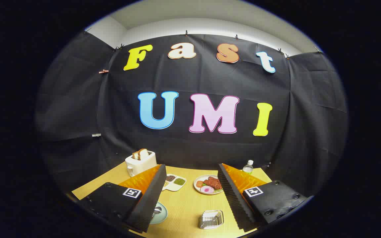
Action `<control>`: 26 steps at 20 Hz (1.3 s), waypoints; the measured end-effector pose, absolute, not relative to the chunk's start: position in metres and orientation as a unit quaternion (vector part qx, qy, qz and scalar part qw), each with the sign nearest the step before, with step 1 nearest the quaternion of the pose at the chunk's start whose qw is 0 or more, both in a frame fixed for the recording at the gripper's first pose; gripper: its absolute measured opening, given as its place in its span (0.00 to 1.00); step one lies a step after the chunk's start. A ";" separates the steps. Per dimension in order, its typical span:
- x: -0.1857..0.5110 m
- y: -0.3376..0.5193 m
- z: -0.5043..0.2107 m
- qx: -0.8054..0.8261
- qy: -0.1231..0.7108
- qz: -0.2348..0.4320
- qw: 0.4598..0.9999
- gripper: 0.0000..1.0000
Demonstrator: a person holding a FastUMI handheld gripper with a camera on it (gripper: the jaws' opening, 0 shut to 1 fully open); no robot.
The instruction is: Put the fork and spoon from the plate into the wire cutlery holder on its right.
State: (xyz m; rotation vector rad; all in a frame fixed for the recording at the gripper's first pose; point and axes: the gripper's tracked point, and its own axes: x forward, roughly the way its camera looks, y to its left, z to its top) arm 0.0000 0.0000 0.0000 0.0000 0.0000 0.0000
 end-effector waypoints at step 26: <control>0.011 0.006 -0.017 0.007 0.037 -0.006 0.999 0.97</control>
